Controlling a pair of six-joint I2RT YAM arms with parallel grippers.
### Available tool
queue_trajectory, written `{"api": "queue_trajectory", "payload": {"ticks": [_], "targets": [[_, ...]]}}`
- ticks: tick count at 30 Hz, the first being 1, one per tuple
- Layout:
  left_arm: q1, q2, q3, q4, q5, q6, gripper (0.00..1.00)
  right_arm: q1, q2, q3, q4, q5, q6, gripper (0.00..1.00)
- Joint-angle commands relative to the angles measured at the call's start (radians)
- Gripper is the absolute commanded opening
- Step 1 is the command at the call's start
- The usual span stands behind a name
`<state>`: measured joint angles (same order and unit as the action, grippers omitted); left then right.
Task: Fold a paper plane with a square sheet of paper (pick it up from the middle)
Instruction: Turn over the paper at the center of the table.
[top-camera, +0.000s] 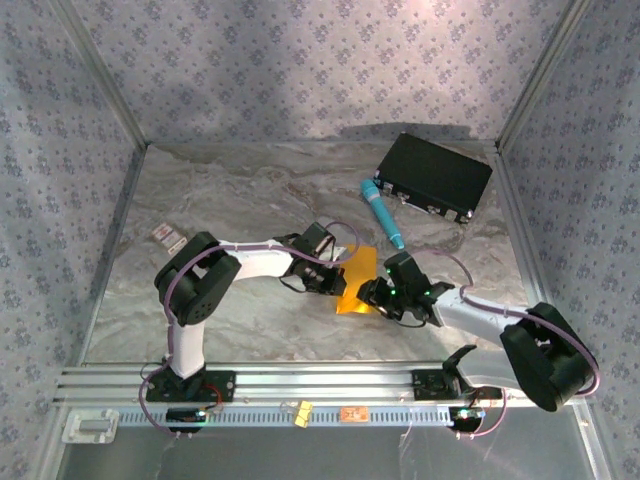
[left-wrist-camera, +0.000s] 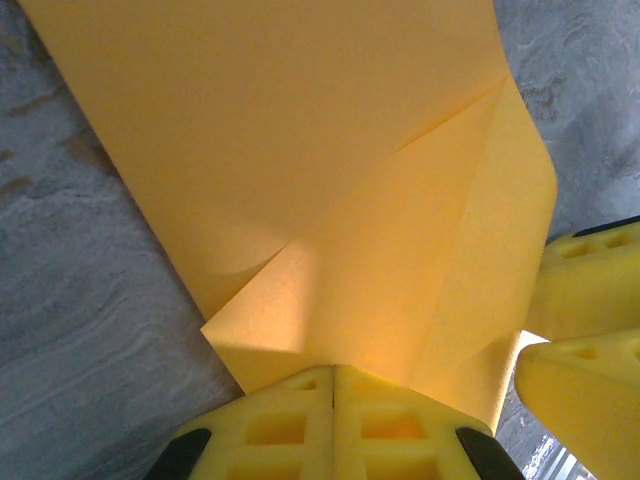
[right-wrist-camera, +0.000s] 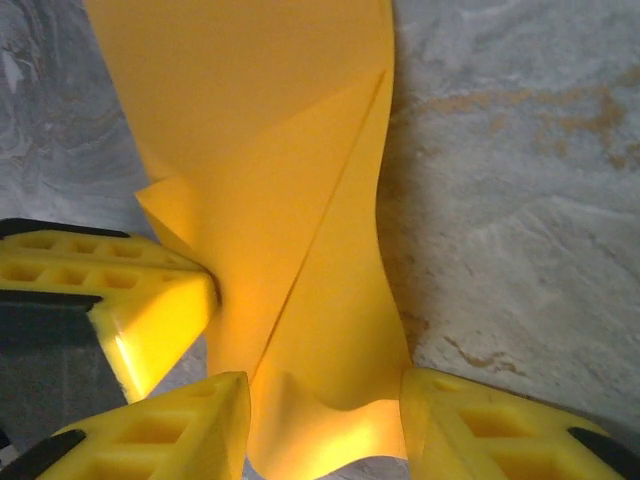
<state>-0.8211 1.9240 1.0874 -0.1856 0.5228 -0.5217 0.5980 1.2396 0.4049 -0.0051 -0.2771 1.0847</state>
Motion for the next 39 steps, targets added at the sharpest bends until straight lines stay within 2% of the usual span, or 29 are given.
{"api": "queue_trajectory", "payload": {"ticks": [1, 9, 28, 39], "targets": [[-0.007, -0.007, -0.009, -0.061, -0.035, 0.001, 0.03, -0.024, 0.01, 0.029, 0.052, -0.014, -0.017, 0.46], [-0.007, -0.005, -0.007, -0.061, -0.035, 0.002, 0.03, -0.083, 0.072, 0.044, 0.147, -0.074, -0.041, 0.46], [-0.006, -0.007, 0.004, -0.057, -0.02, -0.004, 0.03, -0.159, 0.134, -0.008, 0.273, -0.103, -0.049, 0.4], [-0.001, -0.006, 0.003, -0.049, -0.013, -0.008, 0.03, -0.179, 0.179, -0.029, 0.35, -0.128, -0.072, 0.28]]}}
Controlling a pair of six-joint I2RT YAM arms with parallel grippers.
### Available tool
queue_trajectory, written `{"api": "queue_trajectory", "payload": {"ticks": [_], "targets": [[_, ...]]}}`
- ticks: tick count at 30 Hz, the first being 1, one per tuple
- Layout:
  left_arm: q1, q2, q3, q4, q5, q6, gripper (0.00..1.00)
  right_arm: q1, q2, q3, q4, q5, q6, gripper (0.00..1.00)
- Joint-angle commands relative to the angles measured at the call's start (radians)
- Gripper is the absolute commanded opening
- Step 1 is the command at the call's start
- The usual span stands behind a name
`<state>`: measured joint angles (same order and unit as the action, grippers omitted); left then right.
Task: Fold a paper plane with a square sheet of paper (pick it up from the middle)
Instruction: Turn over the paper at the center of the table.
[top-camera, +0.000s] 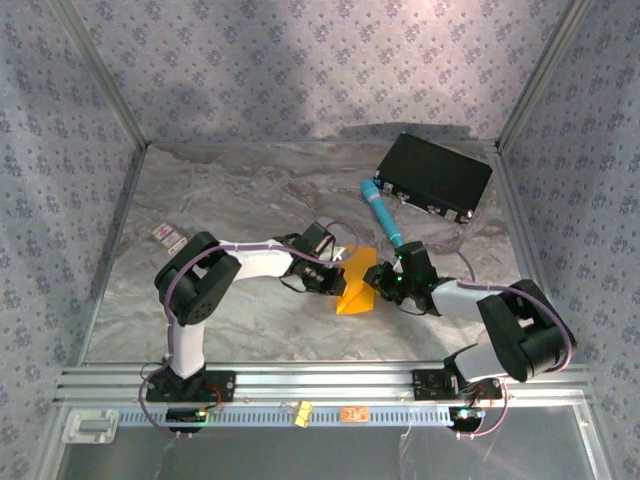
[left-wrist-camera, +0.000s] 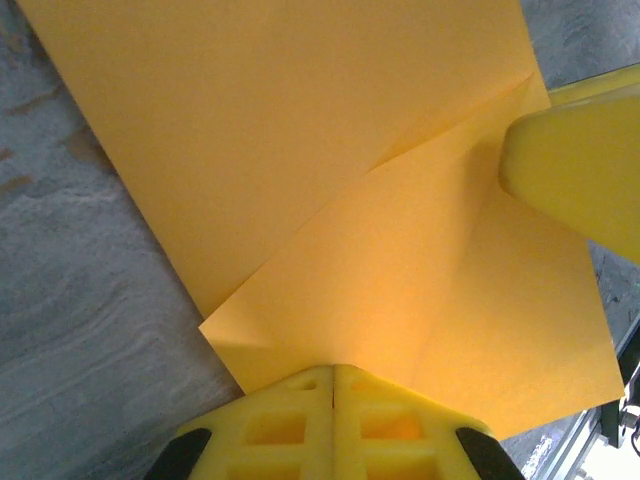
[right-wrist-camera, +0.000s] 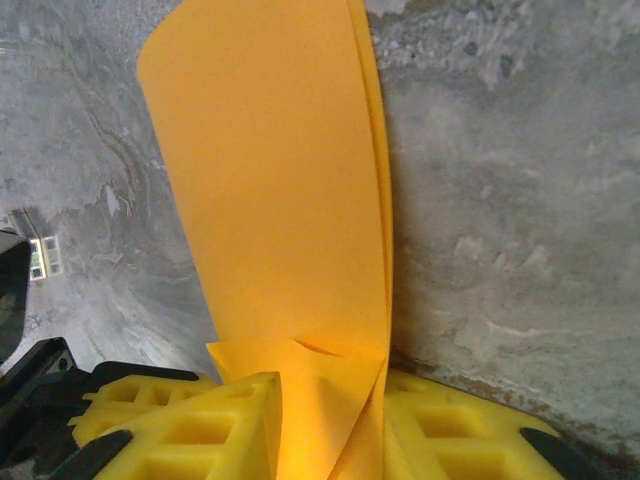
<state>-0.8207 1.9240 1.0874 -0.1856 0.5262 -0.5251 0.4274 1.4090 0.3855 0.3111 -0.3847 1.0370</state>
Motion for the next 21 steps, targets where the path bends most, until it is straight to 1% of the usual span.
{"api": "queue_trajectory", "payload": {"ticks": [1, 11, 15, 17, 21], "targets": [[-0.001, -0.006, 0.002, -0.049, -0.016, -0.006, 0.03, -0.01, 0.011, -0.01, 0.034, -0.023, -0.029, 0.27], [0.0, -0.013, 0.005, -0.047, -0.014, -0.006, 0.05, -0.035, 0.043, -0.023, 0.075, -0.051, -0.045, 0.18], [0.001, -0.023, 0.011, -0.045, -0.013, -0.009, 0.07, -0.039, 0.044, -0.026, 0.086, -0.055, -0.049, 0.15], [0.001, -0.035, 0.015, -0.046, -0.015, -0.011, 0.09, -0.041, 0.044, -0.03, 0.097, -0.061, -0.054, 0.12], [0.001, -0.074, 0.016, -0.05, -0.034, -0.027, 0.19, -0.045, 0.04, -0.027, 0.102, -0.072, -0.061, 0.11]]}}
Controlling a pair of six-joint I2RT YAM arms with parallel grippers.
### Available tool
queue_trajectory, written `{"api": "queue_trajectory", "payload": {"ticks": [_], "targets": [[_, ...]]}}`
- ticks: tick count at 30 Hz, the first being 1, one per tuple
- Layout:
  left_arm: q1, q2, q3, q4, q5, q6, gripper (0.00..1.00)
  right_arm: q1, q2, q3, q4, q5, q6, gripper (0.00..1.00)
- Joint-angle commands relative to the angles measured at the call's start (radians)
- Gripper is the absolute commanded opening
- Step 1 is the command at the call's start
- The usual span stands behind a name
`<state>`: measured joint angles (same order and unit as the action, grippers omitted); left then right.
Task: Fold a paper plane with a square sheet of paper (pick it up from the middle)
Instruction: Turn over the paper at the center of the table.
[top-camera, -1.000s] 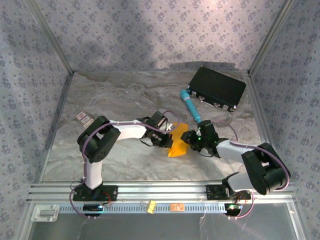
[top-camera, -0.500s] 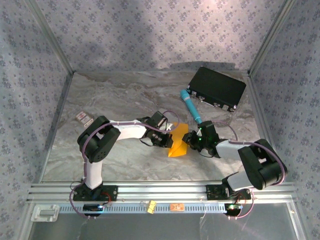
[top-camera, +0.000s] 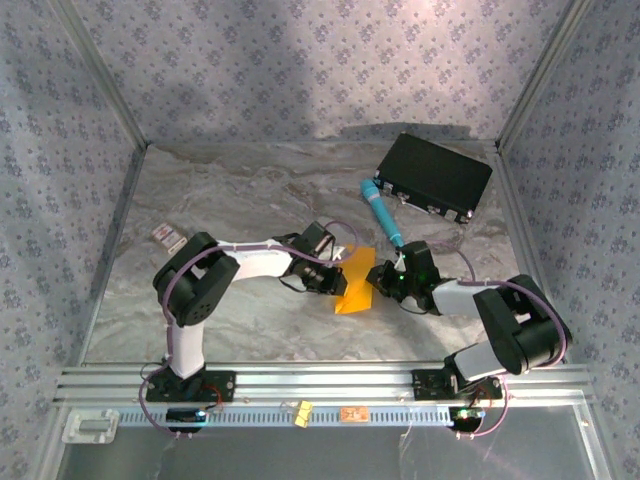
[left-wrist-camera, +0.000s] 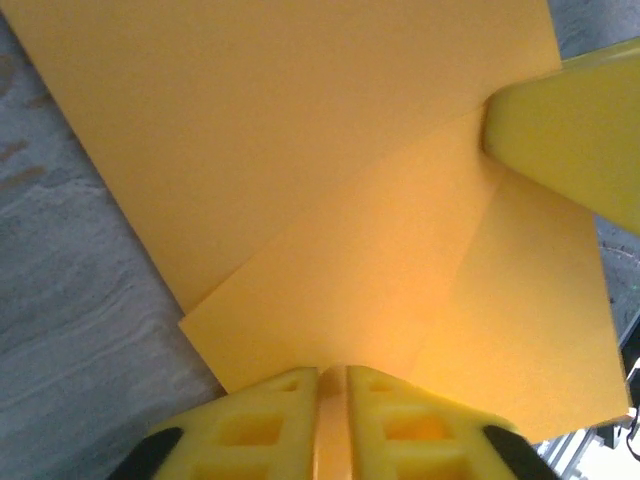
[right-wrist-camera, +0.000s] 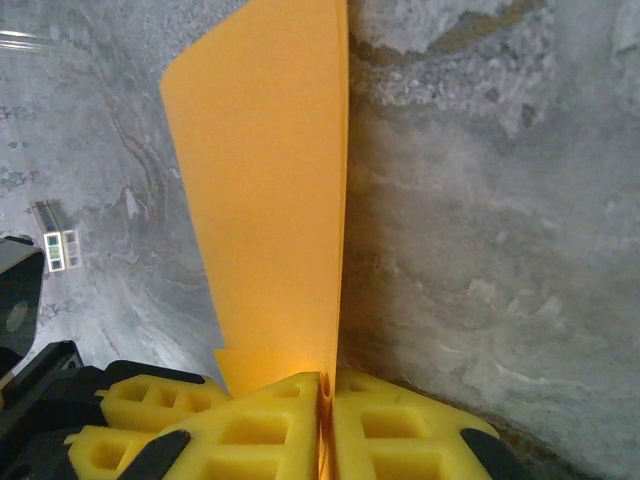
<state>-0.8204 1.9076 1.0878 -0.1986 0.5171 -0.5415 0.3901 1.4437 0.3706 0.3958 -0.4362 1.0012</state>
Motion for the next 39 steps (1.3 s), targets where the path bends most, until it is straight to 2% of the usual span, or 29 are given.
{"api": "queue_trajectory", "payload": {"ticks": [1, 9, 17, 20, 25, 30, 39], "targets": [[0.001, -0.072, 0.011, -0.036, -0.034, -0.016, 0.21, -0.008, 0.002, -0.01, 0.012, -0.021, -0.031, 0.1], [0.001, -0.214, -0.02, -0.068, -0.166, -0.087, 0.33, -0.01, -0.057, 0.034, -0.108, -0.047, -0.147, 0.08], [0.0, -0.403, -0.117, -0.061, -0.314, -0.167, 0.39, -0.006, -0.174, 0.149, -0.429, -0.014, -0.342, 0.08], [0.007, -0.448, -0.15, -0.065, -0.318, -0.166, 0.41, 0.0, -0.199, 0.187, -0.524, 0.02, -0.363, 0.08], [0.036, -0.477, -0.181, -0.099, -0.301, -0.125, 0.42, 0.019, -0.216, 0.201, -0.544, 0.084, -0.389, 0.08], [0.091, -0.541, -0.262, -0.051, -0.295, -0.139, 0.43, 0.075, -0.218, 0.234, -0.573, 0.188, -0.381, 0.08], [0.192, -0.687, -0.346, -0.074, -0.287, -0.109, 0.52, 0.182, -0.126, 0.385, -0.693, 0.328, -0.414, 0.06]]}}
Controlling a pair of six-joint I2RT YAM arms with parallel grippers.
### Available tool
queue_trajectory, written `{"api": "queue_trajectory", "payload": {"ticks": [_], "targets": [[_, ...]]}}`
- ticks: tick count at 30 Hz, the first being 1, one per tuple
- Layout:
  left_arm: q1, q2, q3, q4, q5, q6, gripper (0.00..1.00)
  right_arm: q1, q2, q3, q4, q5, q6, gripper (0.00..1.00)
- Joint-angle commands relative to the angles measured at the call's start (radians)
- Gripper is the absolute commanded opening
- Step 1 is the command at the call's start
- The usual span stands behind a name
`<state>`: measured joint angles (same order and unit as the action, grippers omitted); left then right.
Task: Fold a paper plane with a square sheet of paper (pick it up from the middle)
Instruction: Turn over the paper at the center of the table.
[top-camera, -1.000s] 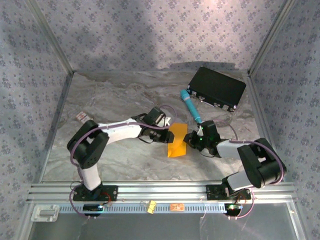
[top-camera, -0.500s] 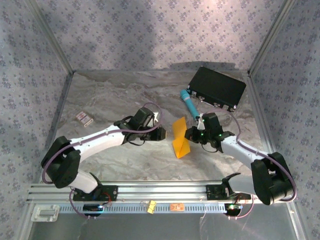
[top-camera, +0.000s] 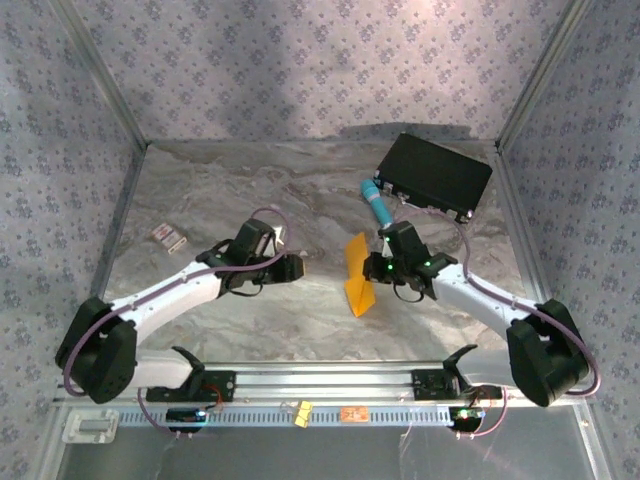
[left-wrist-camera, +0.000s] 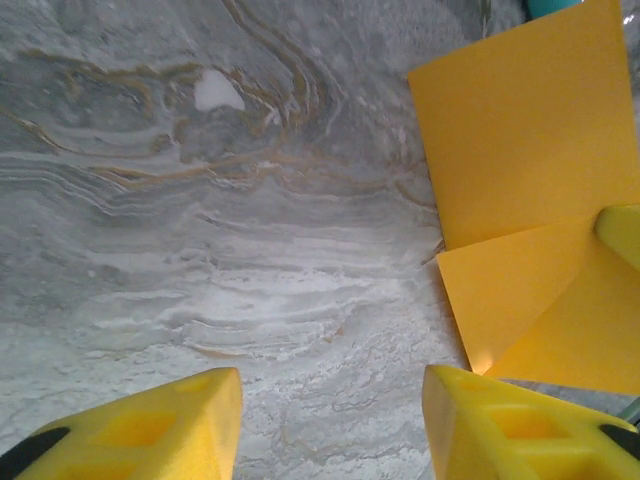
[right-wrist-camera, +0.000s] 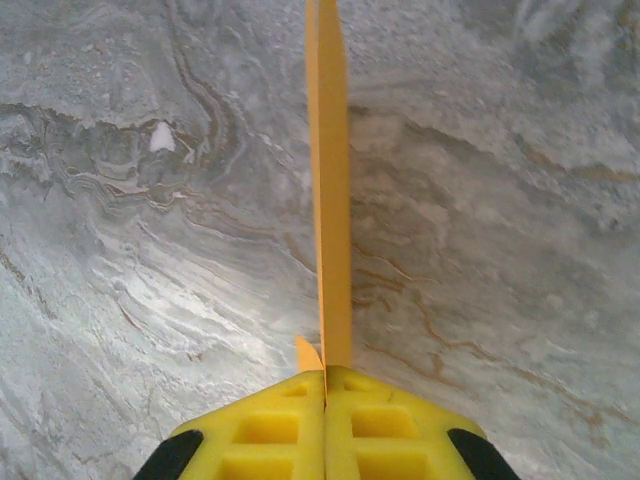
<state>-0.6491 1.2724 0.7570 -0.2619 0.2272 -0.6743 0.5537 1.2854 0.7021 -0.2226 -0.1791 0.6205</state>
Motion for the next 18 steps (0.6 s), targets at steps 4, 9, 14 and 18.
{"api": "queue_trajectory", "payload": {"ticks": [4, 9, 14, 18], "targets": [[0.056, -0.116, -0.058, -0.014, -0.002, 0.01, 0.56, 0.057, 0.093, 0.156, -0.176, 0.145, -0.065, 0.06], [0.082, -0.152, -0.077, -0.052, -0.014, 0.019, 0.6, 0.098, 0.139, 0.216, -0.224, 0.193, -0.071, 0.06], [0.1, -0.167, -0.09, -0.057, -0.011, 0.004, 0.64, 0.133, 0.165, 0.275, -0.307, 0.281, -0.05, 0.06], [0.11, -0.158, -0.078, -0.053, -0.01, -0.004, 0.68, 0.153, 0.16, 0.313, -0.387, 0.372, -0.054, 0.05]]}}
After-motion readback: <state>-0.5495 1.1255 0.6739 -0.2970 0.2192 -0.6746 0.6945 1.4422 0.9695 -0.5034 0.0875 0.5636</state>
